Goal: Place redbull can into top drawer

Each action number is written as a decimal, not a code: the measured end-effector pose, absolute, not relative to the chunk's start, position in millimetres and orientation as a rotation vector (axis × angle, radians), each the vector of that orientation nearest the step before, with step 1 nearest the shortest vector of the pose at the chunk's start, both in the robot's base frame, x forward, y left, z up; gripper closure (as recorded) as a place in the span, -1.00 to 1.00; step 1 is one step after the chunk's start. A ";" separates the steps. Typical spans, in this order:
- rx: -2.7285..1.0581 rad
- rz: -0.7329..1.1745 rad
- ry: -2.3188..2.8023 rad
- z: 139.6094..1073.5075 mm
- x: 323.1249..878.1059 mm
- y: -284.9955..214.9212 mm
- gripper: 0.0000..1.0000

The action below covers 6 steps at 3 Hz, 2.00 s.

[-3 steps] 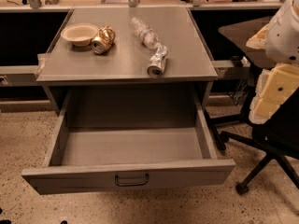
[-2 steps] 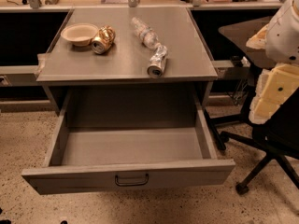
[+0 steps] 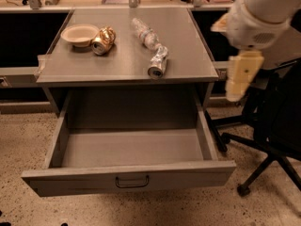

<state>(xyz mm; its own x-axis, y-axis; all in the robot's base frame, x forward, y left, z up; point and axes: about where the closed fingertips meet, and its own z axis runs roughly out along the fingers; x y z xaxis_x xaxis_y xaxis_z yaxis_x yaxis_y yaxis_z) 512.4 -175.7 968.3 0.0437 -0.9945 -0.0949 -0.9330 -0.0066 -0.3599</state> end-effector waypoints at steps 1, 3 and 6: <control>-2.250 -0.337 1.639 962.4 547.3 -124.3 -1.00; -2.405 -0.340 1.464 959.7 545.6 -119.4 -1.00; -2.929 -0.281 0.681 898.9 651.9 -78.0 -1.00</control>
Offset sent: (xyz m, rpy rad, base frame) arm 0.0298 0.0436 -0.0049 -0.0647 -0.0504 0.2191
